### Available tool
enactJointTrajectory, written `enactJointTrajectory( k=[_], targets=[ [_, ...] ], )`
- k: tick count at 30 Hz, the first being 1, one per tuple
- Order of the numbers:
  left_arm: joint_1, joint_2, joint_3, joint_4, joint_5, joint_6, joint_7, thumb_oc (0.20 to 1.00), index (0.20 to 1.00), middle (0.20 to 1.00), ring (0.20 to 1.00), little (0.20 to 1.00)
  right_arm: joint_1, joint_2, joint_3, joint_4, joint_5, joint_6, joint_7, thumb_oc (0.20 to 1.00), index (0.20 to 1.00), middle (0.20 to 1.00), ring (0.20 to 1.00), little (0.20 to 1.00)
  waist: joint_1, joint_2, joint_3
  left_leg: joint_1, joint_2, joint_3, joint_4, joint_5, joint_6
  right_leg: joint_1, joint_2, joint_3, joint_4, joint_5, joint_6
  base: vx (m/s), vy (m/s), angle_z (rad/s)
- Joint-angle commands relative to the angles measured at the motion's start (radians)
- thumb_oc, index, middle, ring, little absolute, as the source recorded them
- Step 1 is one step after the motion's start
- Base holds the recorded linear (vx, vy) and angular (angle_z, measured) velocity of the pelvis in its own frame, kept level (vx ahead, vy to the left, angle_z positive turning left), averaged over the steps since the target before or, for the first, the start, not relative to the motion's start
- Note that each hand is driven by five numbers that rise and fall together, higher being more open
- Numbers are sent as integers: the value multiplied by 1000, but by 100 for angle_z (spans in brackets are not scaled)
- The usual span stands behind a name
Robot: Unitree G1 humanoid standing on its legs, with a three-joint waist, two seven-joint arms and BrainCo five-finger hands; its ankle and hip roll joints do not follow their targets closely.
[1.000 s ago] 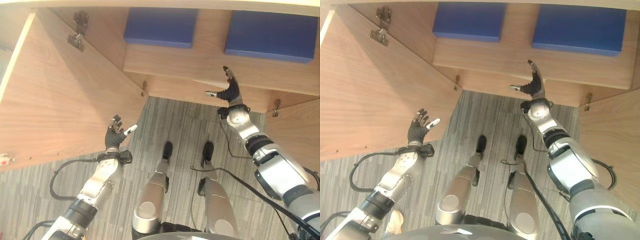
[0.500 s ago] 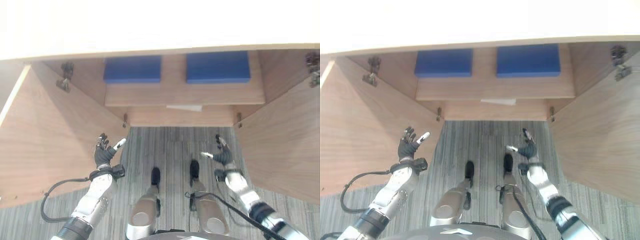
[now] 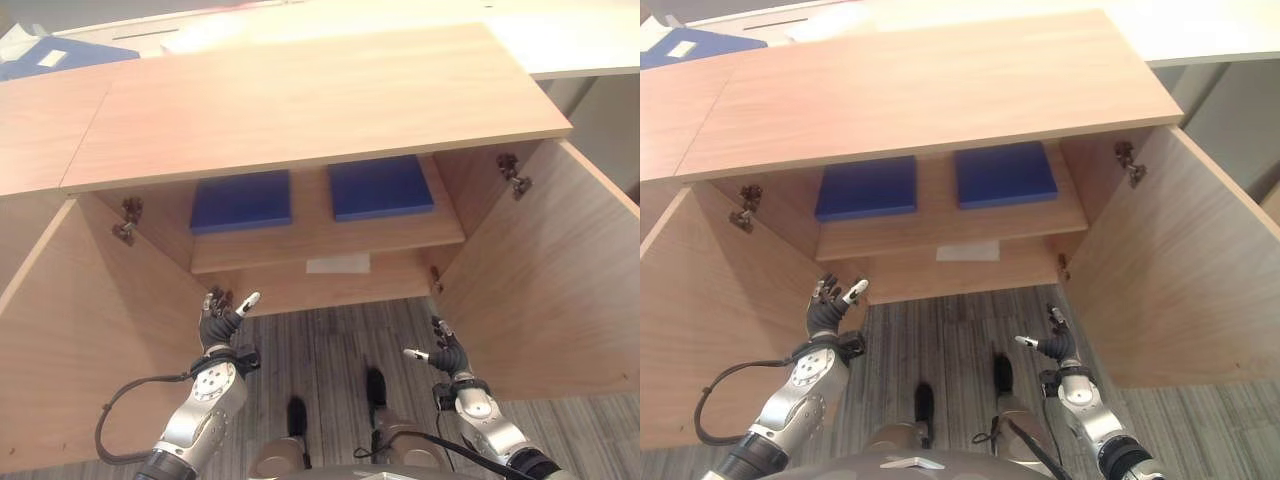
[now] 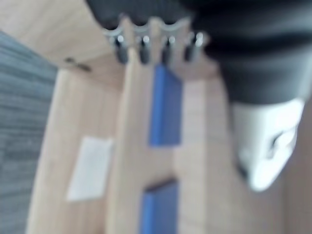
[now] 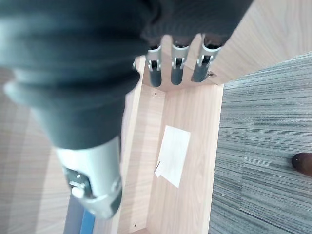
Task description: Put the empty folder in the office cabinet
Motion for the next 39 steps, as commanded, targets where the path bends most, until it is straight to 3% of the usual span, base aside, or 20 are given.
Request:
enactJointTrajectory(
  k=[1, 4, 6, 8, 10, 11, 13, 14, 17, 21, 23, 24, 25, 26, 27, 28, 31, 33, 34, 39],
  targets=[
    [-63, 26, -8, -72, 58, 31, 47, 1000, 1000, 1000, 1000, 1000, -61, 0, -71, -4, 73, -40, -40, 1000, 1000, 1000, 1000, 1000, -46, -29, 26, 126, -61, 63, 45, -128, 5, 167, -107, 30, -269, 24, 119, -274, 264, 56],
    [-62, 39, 4, -77, 56, 55, 40, 1000, 1000, 1000, 1000, 1000, -64, 19, -92, 4, 135, -8, -28, 1000, 1000, 1000, 1000, 1000, -47, -29, 28, 141, -72, 73, 22, -129, 15, 154, -125, 30, -269, 44, 141, -156, 80, 8],
    [-47, 51, 26, -70, 62, 76, 10, 1000, 1000, 1000, 1000, 1000, -56, 39, -136, 27, 208, -20, -120, 1000, 1000, 1000, 1000, 1000, -47, -35, 24, 154, -81, 85, 10, -133, 24, 143, -141, 23, -269, 57, 156, -136, 49, -47],
    [-42, 50, 33, -67, 67, 79, 4, 1000, 1000, 1000, 1000, 1000, -53, 42, -158, 40, 213, -22, -143, 1000, 1000, 1000, 1000, 1000, -49, -37, 23, 157, -83, 90, 9, -135, 27, 141, -144, 23, -269, 59, 159, -46, 16, -8],
    [-27, 49, 51, -51, 78, 75, -8, 1000, 1000, 1000, 1000, 1000, -40, 34, -259, 112, 198, -60, -312, 1000, 1000, 1000, 1000, 1000, -60, -43, 20, 166, -87, 101, 12, -146, 36, 134, -151, 25, -269, 64, 166, -120, 47, 4],
    [-23, 49, 56, -50, 79, 68, -2, 1000, 1000, 1000, 1000, 1000, -38, 19, -323, 155, 181, -61, -478, 1000, 1000, 1000, 1000, 1000, -68, -44, 20, 169, -91, 107, 12, -152, 41, 131, -150, 33, -269, 62, 167, -148, 78, -10],
    [-27, 49, 49, -49, 69, 59, 19, 1000, 1000, 1000, 1000, 1000, -43, -7, -404, 213, 193, -61, -675, 1000, 1000, 1000, 1000, 1000, -77, -42, 20, 176, -93, 115, 9, -154, 44, 130, -145, 43, -269, 58, 169, -112, 70, -24],
    [-32, 52, 39, -57, 59, 59, 40, 1000, 1000, 1000, 1000, 1000, -45, -22, -467, 258, 197, -36, -824, 1000, 1000, 1000, 1000, 1000, -83, -40, 20, 182, -94, 120, 6, -157, 46, 131, -142, 48, -269, 55, 169, -93, 59, -17],
    [-68, 75, -11, -79, 25, 72, 85, 1000, 1000, 1000, 1000, 1000, -49, -53, -635, 415, 241, -48, -1066, 1000, 1000, 1000, 1000, 1000, -80, -32, 15, 180, -97, 122, 13, -161, 47, 133, -141, 45, -269, 48, 174, -92, 25, 29],
    [-88, 114, -60, -142, 0, 112, 128, 1000, 1000, 1000, 1000, 1000, -57, -135, -771, 509, 299, -5, -1200, 1000, 1000, 1000, 1000, 1000, -66, -30, 3, 183, -102, 117, 21, -169, 49, 133, -150, 30, -269, 44, 193, -72, -10, -27],
    [-89, 117, -63, -148, -3, 115, 133, 1000, 1000, 1000, 1000, 1000, -55, -142, -782, 517, 314, -9, -1196, 1000, 1000, 1000, 1000, 1000, -66, -31, 1, 183, -102, 117, 23, -170, 48, 133, -151, 28, -269, 45, 195, -34, -24, 3],
    [-90, 130, -68, -166, -15, 127, 150, 1000, 1000, 1000, 1000, 1000, -37, -159, -827, 550, 392, -49, -1063, 1000, 1000, 1000, 1000, 1000, -67, -36, -3, 184, -102, 120, 33, -174, 48, 132, -156, 20, -269, 49, 202, -22, -66, 11],
    [-90, 134, -66, -174, -9, 145, 152, 1000, 1000, 1000, 1000, 1000, -31, -160, -840, 578, 620, -82, -662, 1000, 1000, 1000, 1000, 1000, -62, -45, -4, 190, -101, 117, 38, -178, 49, 134, -159, 10, -269, 52, 203, -22, -66, 11],
    [-90, 134, -66, -174, -9, 145, 152, 1000, 1000, 1000, 1000, 1000, -31, -160, -840, 578, 620, -82, -662, 1000, 1000, 1000, 1000, 1000, -62, -45, -4, 190, -101, 117, 38, -178, 49, 134, -159, 10, -269, 52, 203, -29, -147, 21],
    [-78, 132, -45, -180, 19, 167, 124, 1000, 1000, 1000, 1000, 1000, -49, -172, -806, 563, 750, -41, -370, 1000, 1000, 1000, 1000, 1000, -44, -58, -4, 192, -96, 106, 41, -175, 46, 140, -158, 0, -269, 52, 201, -26, -108, 19],
    [-78, 132, -45, -180, 19, 167, 124, 1000, 1000, 1000, 1000, 1000, -49, -172, -806, 563, 750, -41, -370, 1000, 1000, 1000, 1000, 1000, -44, -58, -4, 192, -96, 106, 41, -175, 46, 140, -158, 0, -269, 52, 201, -41, -160, 14],
    [-35, 130, 31, -196, 56, 192, 61, 1000, 1000, 1000, 1000, 1000, -29, -165, -746, 402, 766, 26, -118, 1000, 1000, 1000, 1000, 1000, -39, -79, 3, 197, -93, 98, 52, -179, 46, 141, -158, -16, -269, 59, 200, -34, -98, -14],
    [-28, 130, 44, -196, 61, 193, 51, 1000, 1000, 1000, 1000, 1000, -28, -162, -729, 368, 762, 32, -71, 1000, 1000, 1000, 1000, 1000, -39, -82, 4, 199, -93, 98, 53, -179, 46, 141, -158, -19, -269, 60, 199, -24, -46, 3],
    [-22, 127, 66, -186, 68, 197, 27, 1000, 1000, 1000, 1000, 1000, -34, -157, -696, 307, 741, 52, 42, 1000, 1000, 1000, 1000, 1000, -37, -86, 3, 203, -94, 97, 53, -182, 46, 141, -159, -25, -269, 61, 198, -17, -49, 1],
    [-20, 110, 94, -135, 99, 194, -42, 1000, 1000, 1000, 1000, 1000, -126, -162, -583, 180, 616, 56, 275, 1000, 1000, 1000, 1000, 1000, -13, -93, -11, 218, -96, 85, 62, -196, 47, 149, -163, -40, -269, 62, 196, 16, -59, 2]
  ],
)
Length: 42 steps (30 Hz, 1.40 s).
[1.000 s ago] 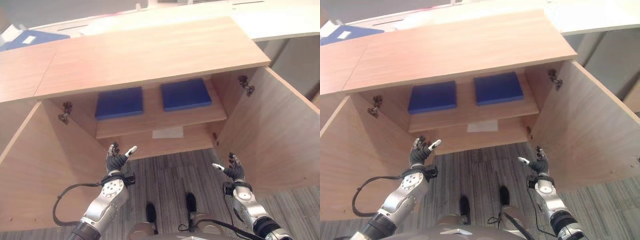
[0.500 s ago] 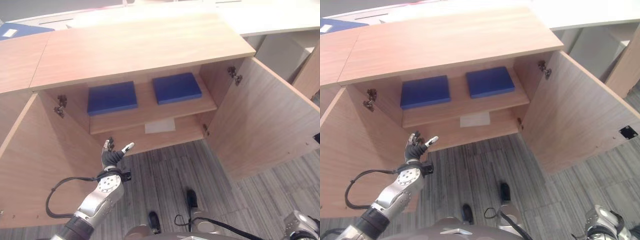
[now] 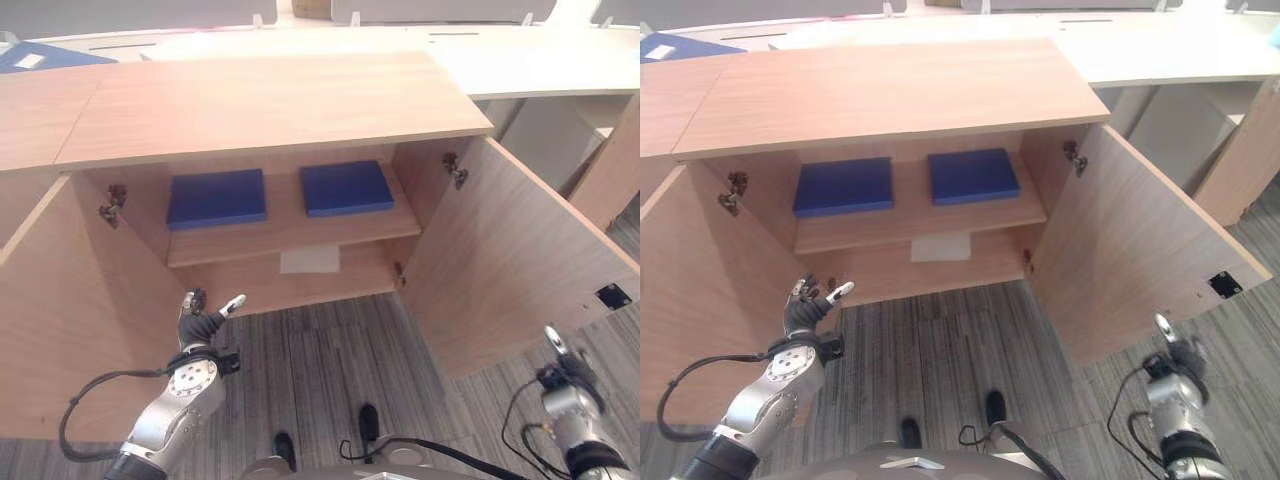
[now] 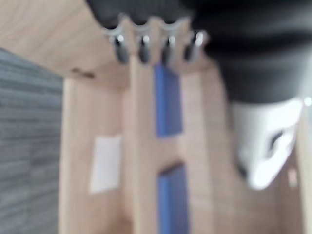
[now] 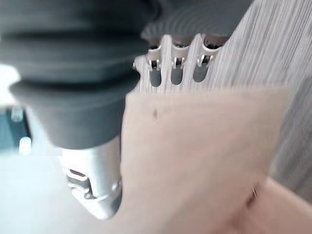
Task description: Put the empty folder in the office cabinet
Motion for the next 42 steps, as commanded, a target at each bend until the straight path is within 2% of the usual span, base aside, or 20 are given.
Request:
enactJointTrajectory(
  k=[1, 4, 8, 9, 10, 11, 12, 15, 17, 18, 22, 26, 30, 31, 33, 35, 36, 38, 41, 42],
  targets=[
    [-50, 18, -3, -10, 76, -41, -52, 1000, 1000, 1000, 1000, 1000, -114, -74, 5, 10, -86, -16, 160, 1000, 1000, 1000, 1000, 1000, 41, 25, -12, 4, 0, -37, 68, -179, 36, -147, -55, -18, 4, 22, 69, 0, 0, 0],
    [-59, 17, -4, 3, 86, -38, -81, 1000, 1000, 1000, 1000, 1000, -181, -87, 55, -20, -97, -7, 245, 1000, 1000, 1000, 1000, 1000, 61, 25, -16, 5, -3, -51, 73, -185, 35, -143, -59, -24, 4, 23, 71, 13, -15, 5],
    [-69, 19, -23, 23, 94, -45, -102, 1000, 1000, 1000, 1000, 1000, -260, -90, 133, -64, -140, -11, 245, 1000, 1000, 1000, 1000, 1000, 87, 21, -21, 5, -8, -67, 79, -190, 36, -137, -63, -30, 4, 28, 73, 17, -14, 9],
    [-72, 20, -27, 30, 95, -45, -105, 1000, 1000, 1000, 1000, 1000, -280, -88, 148, -67, -176, -9, 213, 1000, 1000, 1000, 1000, 1000, 92, 20, -23, 5, -8, -70, 81, -190, 35, -136, -64, -31, 4, 30, 74, 22, -6, 21],
    [-78, 20, -30, 39, 94, -46, -109, 1000, 1000, 1000, 1000, 1000, -308, -88, 171, -64, -275, -18, 99, 1000, 1000, 1000, 1000, 1000, 96, 19, -25, 6, -8, -71, 81, -191, 35, -135, -66, -33, 4, 34, 74, 15, -2, 19],
    [-78, 20, -30, 39, 94, -46, -109, 1000, 1000, 1000, 1000, 1000, -308, -88, 171, -64, -275, -18, 99, 1000, 1000, 1000, 1000, 1000, 96, 19, -25, 6, -8, -71, 81, -191, 35, -135, -66, -33, 4, 34, 74, 8, 3, 16],
    [-84, 16, -32, 45, 98, -43, -109, 1000, 1000, 1000, 1000, 1000, -339, -89, 191, -53, -324, -11, 9, 1000, 1000, 1000, 1000, 1000, 98, 19, -25, 7, -8, -70, 81, -190, 35, -133, -68, -34, 4, 36, 73, -1, 10, 4],
    [-118, 6, -54, 81, 95, -49, -97, 1000, 1000, 1000, 1000, 1000, -435, -94, 190, 115, -345, 107, -276, 1000, 1000, 1000, 1000, 1000, 100, 24, -26, 7, -8, -71, 81, -193, 36, -133, -68, -31, 4, 40, 64, -23, 45, 5],
    [-133, 7, -70, 85, 84, -54, -79, 1000, 1000, 1000, 1000, 1000, -446, -108, 164, 229, -341, 170, -349, 1000, 1000, 1000, 1000, 1000, 99, 30, -24, 5, -9, -69, 80, -194, 38, -136, -66, -24, 4, 41, 62, -42, 61, 5],
    [-133, 7, -70, 85, 84, -54, -79, 1000, 1000, 1000, 1000, 1000, -446, -108, 164, 229, -341, 170, -349, 1000, 1000, 1000, 1000, 1000, 99, 30, -24, 5, -9, -69, 80, -194, 38, -136, -66, -24, 4, 41, 62, -33, 48, -1],
    [-146, 21, -117, 79, 63, -83, -35, 1000, 1000, 1000, 1000, 1000, -366, -183, 48, 439, -221, 359, -574, 1000, 1000, 1000, 1000, 1000, 89, 38, -18, 0, -10, -62, 75, -185, 39, -141, -59, -16, 4, 53, 67, -31, 38, -7],
    [-160, 36, -136, 60, 54, -77, -1, 1000, 1000, 1000, 1000, 1000, -249, -244, -47, 548, -151, 381, -606, 1000, 1000, 1000, 1000, 1000, 65, 35, -13, -2, -10, -52, 71, -173, 38, -148, -54, -11, 4, 69, 77, -5, -1, -4],
    [-166, 48, -139, 49, 49, -67, 20, 1000, 1000, 1000, 1000, 1000, -161, -266, -110, 575, -113, 373, -613, 1000, 1000, 1000, 1000, 1000, 42, 30, -10, 0, -10, -39, 67, -169, 37, -156, -52, -7, 4, 82, 83, -7, -7, -6],
    [-172, 61, -137, 40, 44, -55, 29, 1000, 1000, 1000, 1000, 1000, -101, -273, -163, 585, -92, 330, -574, 1000, 1000, 1000, 1000, 1000, 27, 26, -10, 1, -9, -29, 65, -168, 37, -161, -50, -4, 4, 87, 86, -13, -25, -15],
    [-175, 65, -134, 30, 44, -41, 32, 1000, 1000, 1000, 1000, 1000, -89, -280, -177, 576, -114, 315, -554, 1000, 1000, 1000, 1000, 1000, 21, 23, -13, 2, -9, -24, 64, -169, 38, -161, -50, -2, 4, 86, 87, -10, -28, -13],
    [-173, 79, -124, 10, 43, -18, 22, 1000, 1000, 1000, 1000, 1000, -82, -307, -183, 553, -209, 233, -468, 1000, 1000, 1000, 1000, 1000, 18, 18, -19, 2, -8, -15, 64, -169, 38, -162, -50, -3, 4, 86, 91, -1, -35, -35],
    [-173, 79, -124, 10, 43, -18, 22, 1000, 1000, 1000, 1000, 1000, -82, -307, -183, 553, -209, 233, -468, 1000, 1000, 1000, 1000, 1000, 18, 18, -19, 2, -8, -15, 64, -169, 38, -162, -50, -3, 4, 86, 91, 7, -34, -46],
    [-165, 84, -116, -4, 48, -9, 7, 1000, 1000, 1000, 1000, 1000, -101, -325, -157, 505, -301, 90, -378, 1000, 1000, 1000, 1000, 1000, 20, 16, -21, 5, -8, -12, 64, -172, 39, -159, -52, -6, 4, 82, 93, 10, -22, -20],
    [-160, 85, -102, -8, 49, -7, -5, 1000, 1000, 1000, 1000, 1000, -121, -333, -136, 449, -321, 30, -341, 1000, 1000, 1000, 1000, 1000, 20, 16, -23, 7, -8, -10, 63, -175, 40, -157, -54, -8, 4, 79, 93, 3, -3, 5],
    [-150, 85, -83, -9, 49, -8, -23, 1000, 1000, 1000, 1000, 1000, -148, -340, -106, 380, -344, -45, -285, 1000, 1000, 1000, 1000, 1000, 22, 18, -24, 10, -10, -12, 61, -177, 41, -157, -56, -9, 4, 77, 92, 2, 9, 7]
  ],
)
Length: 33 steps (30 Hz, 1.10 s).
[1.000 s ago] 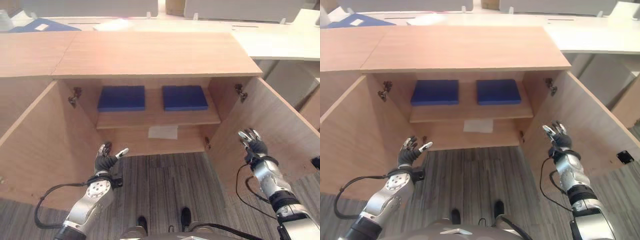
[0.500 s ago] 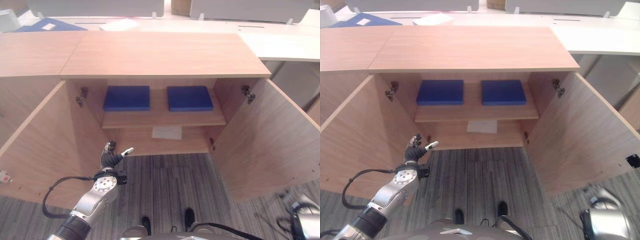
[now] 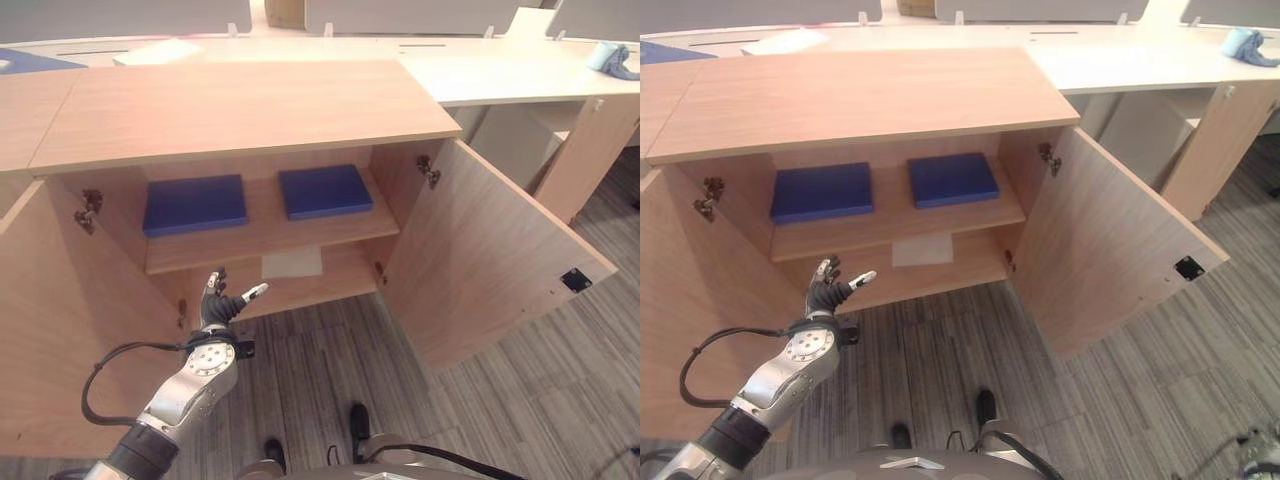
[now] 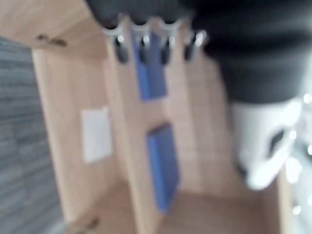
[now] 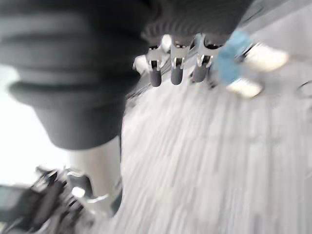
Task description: Put the empty folder in the office cabinet
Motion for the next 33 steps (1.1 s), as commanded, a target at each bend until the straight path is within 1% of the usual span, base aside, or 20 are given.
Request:
enactJointTrajectory(
  k=[1, 4, 5, 7, 8, 11, 12, 13, 14, 18, 21, 22, 25, 26, 27, 28, 29, 30, 31, 33],
  targets=[
    [2, 42, 58, -44, 16, -32, -49, 1000, 1000, 1000, 1000, 1000, -157, -107, 112, -106, -127, -265, 145, 1000, 1000, 1000, 1000, 1000, 50, 63, -23, 6, -1, 1, 62, -175, 18, -156, -45, 18, 0, 97, 56, 3, 10, 9],
    [21, 34, 76, -31, 29, -39, -80, 1000, 1000, 1000, 1000, 1000, -201, -109, 167, -215, -155, -316, 211, 1000, 1000, 1000, 1000, 1000, 57, 67, -28, 9, -2, -3, 61, -178, 16, -155, -49, 13, 0, 94, 53, 7, 1, 0],
    [24, 32, 75, -20, 32, -48, -91, 1000, 1000, 1000, 1000, 1000, -219, -109, 187, -248, -136, -320, 244, 1000, 1000, 1000, 1000, 1000, 61, 67, -31, 9, -4, -5, 63, -181, 17, -155, -51, 10, 0, 93, 53, 11, -1, 13],
    [25, 28, 75, -14, 36, -52, -105, 1000, 1000, 1000, 1000, 1000, -251, -105, 212, -271, -116, -318, 268, 1000, 1000, 1000, 1000, 1000, 71, 69, -34, 7, -6, -10, 65, -184, 17, -154, -55, 6, 0, 89, 52, 2, 1, 19],
    [25, 25, 70, -11, 39, -57, -112, 1000, 1000, 1000, 1000, 1000, -280, -94, 234, -282, -112, -341, 299, 1000, 1000, 1000, 1000, 1000, 80, 70, -35, 7, -7, -15, 66, -186, 17, -152, -57, 2, 0, 86, 51, -5, 2, 16],
    [14, 17, 58, 9, 44, -68, -131, 1000, 1000, 1000, 1000, 1000, -359, -72, 280, -289, -105, -341, 324, 1000, 1000, 1000, 1000, 1000, 98, 72, -40, 6, -9, -25, 68, -188, 16, -147, -58, -5, 0, 81, 50, -5, 3, -1],
    [14, 17, 58, 9, 44, -68, -131, 1000, 1000, 1000, 1000, 1000, -359, -72, 280, -289, -105, -341, 324, 1000, 1000, 1000, 1000, 1000, 98, 72, -40, 6, -9, -25, 68, -188, 16, -147, -58, -5, 0, 81, 50, 11, -1, -4],
    [9, 11, 49, 24, 47, -75, -144, 1000, 1000, 1000, 1000, 1000, -407, -49, 307, -292, -90, -334, 337, 1000, 1000, 1000, 1000, 1000, 109, 73, -44, 7, -9, -33, 69, -189, 15, -143, -59, -10, 0, 79, 49, 0, 0, 0],
    [9, 11, 49, 24, 47, -75, -144, 1000, 1000, 1000, 1000, 1000, -407, -49, 307, -292, -90, -334, 337, 1000, 1000, 1000, 1000, 1000, 109, 73, -44, 7, -9, -33, 69, -189, 15, -143, -59, -10, 0, 79, 49, 15, -1, -3],
    [5, 5, 29, 48, 50, -94, -157, 1000, 1000, 1000, 1000, 1000, -460, -3, 347, -300, -77, -326, 397, 1000, 1000, 1000, 1000, 1000, 126, 75, -46, 9, -9, -49, 71, -190, 13, -138, -62, -20, 0, 80, 45, 0, 0, 0],
    [5, 1, 23, 55, 53, -103, -162, 1000, 1000, 1000, 1000, 1000, -472, 20, 364, -314, -40, -321, 412, 1000, 1000, 1000, 1000, 1000, 133, 75, -44, 8, -9, -55, 73, -189, 13, -135, -63, -24, 0, 80, 44, 0, 0, 0],
    [4, -3, 19, 60, 55, -106, -167, 1000, 1000, 1000, 1000, 1000, -473, 58, 373, -342, 5, -307, 436, 1000, 1000, 1000, 1000, 1000, 138, 75, -42, 7, -10, -62, 76, -191, 14, -134, -64, -27, 0, 78, 42, -29, 17, -3],
    [8, -8, 16, 59, 56, -118, -168, 1000, 1000, 1000, 1000, 1000, -449, 123, 395, -440, 39, -277, 487, 1000, 1000, 1000, 1000, 1000, 138, 75, -38, 6, -12, -70, 80, -192, 16, -134, -63, -23, 0, 77, 40, -29, 19, -19],
    [11, -11, 16, 58, 58, -121, -168, 1000, 1000, 1000, 1000, 1000, -434, 145, 405, -476, 69, -248, 523, 1000, 1000, 1000, 1000, 1000, 137, 74, -36, 5, -12, -71, 80, -191, 16, -135, -62, -21, 0, 79, 39, -33, 24, -36],
    [17, -19, 16, 58, 64, -131, -167, 1000, 1000, 1000, 1000, 1000, -393, 192, 429, -562, 122, -215, 573, 1000, 1000, 1000, 1000, 1000, 133, 72, -33, 4, -12, -71, 82, -189, 17, -136, -61, -16, 0, 82, 38, -28, 26, -36],
    [20, -23, 17, 55, 67, -131, -165, 1000, 1000, 1000, 1000, 1000, -363, 219, 437, -609, 155, -186, 606, 1000, 1000, 1000, 1000, 1000, 129, 70, -32, 3, -13, -71, 84, -189, 19, -139, -61, -14, 0, 84, 39, -20, 19, -20],
    [20, -23, 17, 55, 67, -131, -165, 1000, 1000, 1000, 1000, 1000, -363, 219, 437, -609, 155, -186, 606, 1000, 1000, 1000, 1000, 1000, 129, 70, -32, 3, -13, -71, 84, -189, 19, -139, -61, -14, 0, 84, 39, -6, 11, -15],
    [24, -27, 16, 55, 68, -135, -160, 1000, 1000, 1000, 1000, 1000, -328, 252, 451, -662, 163, -170, 620, 1000, 1000, 1000, 1000, 1000, 125, 68, -31, 4, -14, -70, 86, -189, 20, -140, -61, -11, 0, 86, 38, -15, 15, -12],
    [34, -40, 20, 50, 80, -138, -146, 1000, 1000, 1000, 1000, 1000, -238, 322, 502, -786, 158, -131, 646, 1000, 1000, 1000, 1000, 1000, 112, 64, -27, 5, -15, -67, 87, -187, 25, -147, -58, -2, 0, 91, 39, -22, 20, -15],
    [38, -52, 21, 46, 93, -140, -131, 1000, 1000, 1000, 1000, 1000, -157, 372, 562, -867, 120, -115, 658, 1000, 1000, 1000, 1000, 1000, 100, 60, -24, 4, -15, -63, 88, -185, 28, -152, -57, 7, 0, 95, 39, -30, 21, -13]
  ],
)
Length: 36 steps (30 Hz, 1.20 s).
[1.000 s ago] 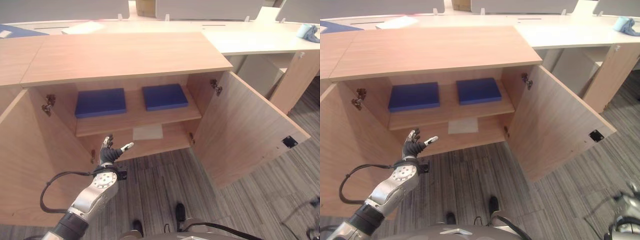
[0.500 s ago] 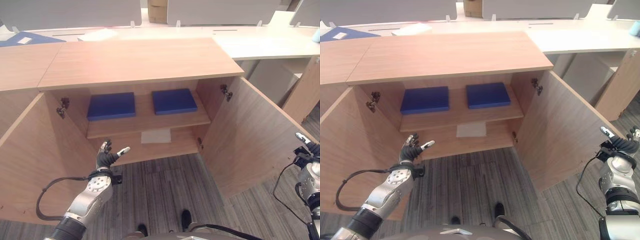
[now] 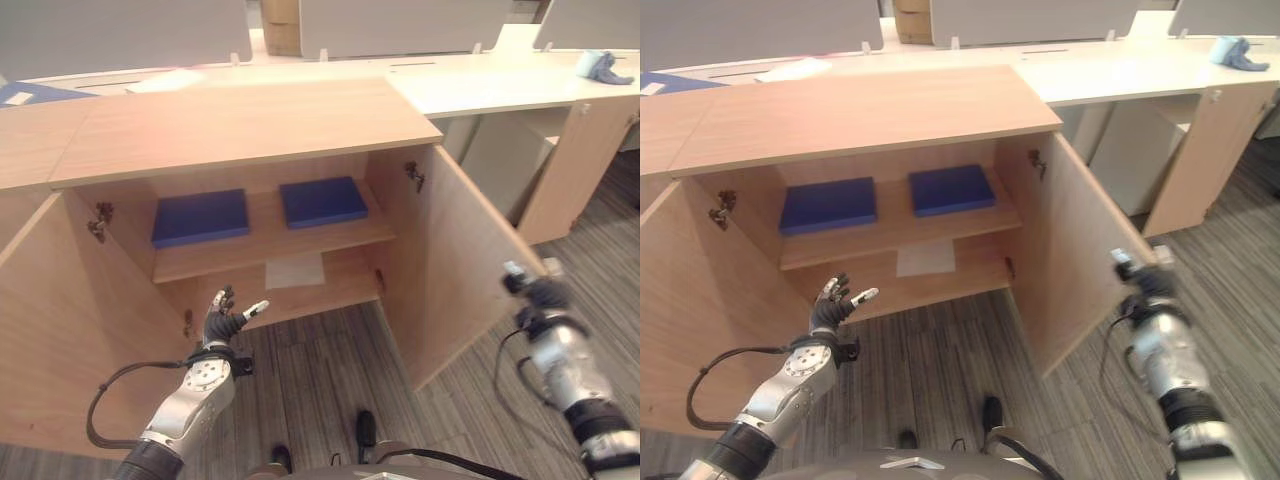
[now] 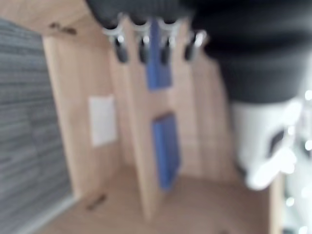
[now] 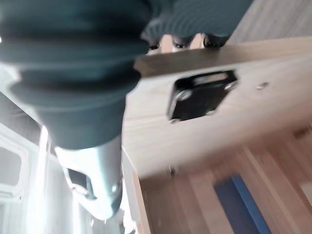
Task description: Put the empty folder in the office cabinet
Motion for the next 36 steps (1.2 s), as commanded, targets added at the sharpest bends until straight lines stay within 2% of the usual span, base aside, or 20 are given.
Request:
enactJointTrajectory(
  k=[1, 6, 11, 18, 26, 29, 31, 36],
  targets=[
    [-28, 33, -16, -63, 65, -74, 36, 1000, 1000, 1000, 1000, 1000, -167, 152, 200, -74, -23, 49, 169, 1000, 1000, 1000, 1000, 1000, 73, 29, 10, 52, -28, -3, 30, -187, 36, -118, -82, 36, -3, 81, 58, -29, 23, -11],
    [-37, 24, -22, -56, 68, -82, 65, 1000, 1000, 1000, 1000, 1000, -92, 199, 299, -72, -41, 13, 165, 1000, 1000, 1000, 1000, 1000, 66, 26, 10, 46, -30, 2, 28, -180, 40, -129, -79, 46, -3, 81, 56, -14, 15, 57],
    [-43, 19, -13, -49, 65, -89, 72, 1000, 1000, 1000, 1000, 1000, -49, 235, 328, 5, -35, -26, 132, 1000, 1000, 1000, 1000, 1000, 67, 23, 12, 36, -31, -1, 25, -179, 42, -138, -79, 47, -3, 77, 51, -8, 9, 23],
    [-20, 13, 9, -55, 63, -95, 70, 1000, 1000, 1000, 1000, 1000, -12, 231, 294, 59, -76, -22, 125, 1000, 1000, 1000, 1000, 1000, 61, 23, 15, 30, -29, -7, 14, -173, 40, -141, -75, 54, -3, 69, 49, 13, 20, -2],
    [-11, 1, 34, -41, 49, -121, 157, 1000, 1000, 1000, 1000, 1000, 2, 230, 275, 127, -91, 15, 53, 1000, 1000, 1000, 1000, 1000, 57, 22, 11, 31, -28, -12, 4, -172, 37, -139, -73, 59, -3, 63, 49, -6, 34, -5],
    [-2, -6, 60, -14, 45, -133, 171, 1000, 1000, 1000, 1000, 1000, 7, 229, 250, 231, -98, 11, 27, 1000, 1000, 1000, 1000, 1000, 61, 25, 11, 32, -29, -18, 4, -176, 37, -135, -80, 53, -3, 63, 46, -37, 58, 5],
    [17, -5, 99, 33, 11, -139, 197, 1000, 1000, 1000, 1000, 1000, 17, 223, 193, 361, -97, 13, 26, 1000, 1000, 1000, 1000, 1000, 69, 30, 15, 35, -35, -32, 8, -183, 39, -130, -92, 43, -3, 69, 44, -22, 55, 45],
    [51, 2, 203, 206, -25, -167, 233, 1000, 1000, 1000, 1000, 1000, 51, 192, 108, 528, -143, 16, 27, 1000, 1000, 1000, 1000, 1000, 80, 33, 22, 35, -41, -52, 12, -185, 37, -125, -110, 27, -3, 77, 47, -14, 38, 3]
  ],
)
